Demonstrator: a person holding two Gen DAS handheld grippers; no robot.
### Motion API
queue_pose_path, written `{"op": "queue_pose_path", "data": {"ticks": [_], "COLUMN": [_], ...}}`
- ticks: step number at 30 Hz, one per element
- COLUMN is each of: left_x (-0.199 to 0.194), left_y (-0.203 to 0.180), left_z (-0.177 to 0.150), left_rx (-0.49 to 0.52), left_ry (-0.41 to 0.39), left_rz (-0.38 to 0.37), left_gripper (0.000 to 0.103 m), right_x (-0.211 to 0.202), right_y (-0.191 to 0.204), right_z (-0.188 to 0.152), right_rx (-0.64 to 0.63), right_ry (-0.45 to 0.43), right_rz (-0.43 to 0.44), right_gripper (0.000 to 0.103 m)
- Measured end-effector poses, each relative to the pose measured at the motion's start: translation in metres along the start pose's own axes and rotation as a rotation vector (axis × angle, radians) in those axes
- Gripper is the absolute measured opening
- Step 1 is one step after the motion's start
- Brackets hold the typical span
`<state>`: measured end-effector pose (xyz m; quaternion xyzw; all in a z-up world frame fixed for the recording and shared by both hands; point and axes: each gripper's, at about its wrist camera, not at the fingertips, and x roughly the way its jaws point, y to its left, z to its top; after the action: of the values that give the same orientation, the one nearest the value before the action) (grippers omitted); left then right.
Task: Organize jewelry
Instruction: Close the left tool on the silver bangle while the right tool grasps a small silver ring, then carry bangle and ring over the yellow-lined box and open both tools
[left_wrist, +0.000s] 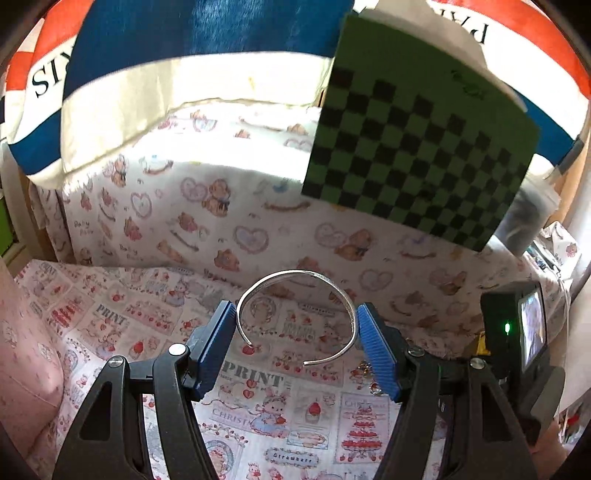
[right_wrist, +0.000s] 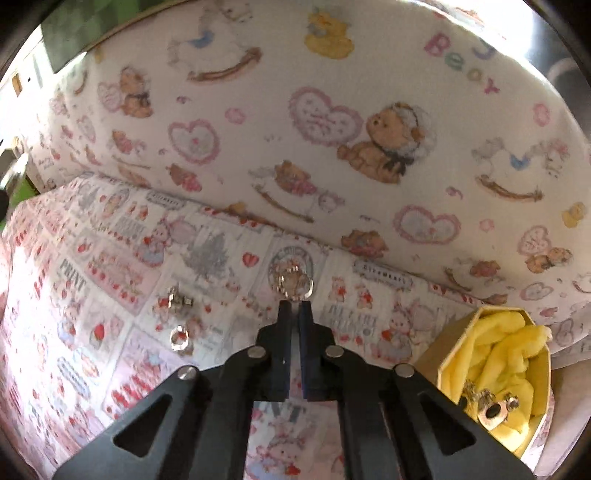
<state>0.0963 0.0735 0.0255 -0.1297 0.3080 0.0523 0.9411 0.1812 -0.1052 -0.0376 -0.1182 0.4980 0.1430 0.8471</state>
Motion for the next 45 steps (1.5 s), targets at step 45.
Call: {"op": "queue_pose_path", "data": {"ticks": [45], "left_x": [-0.012], "left_y": [-0.028], "left_z": [-0.006], "left_rx": [0.068], "left_ry": [-0.017], "left_rz": [0.008], "left_gripper": [0.066], "right_x": [-0.09], "right_y": [-0.039], "right_z": [-0.052], "right_rx": [0.072], "right_ry": [-0.198], "right_rz": [0.123], "right_gripper": [0.02]}}
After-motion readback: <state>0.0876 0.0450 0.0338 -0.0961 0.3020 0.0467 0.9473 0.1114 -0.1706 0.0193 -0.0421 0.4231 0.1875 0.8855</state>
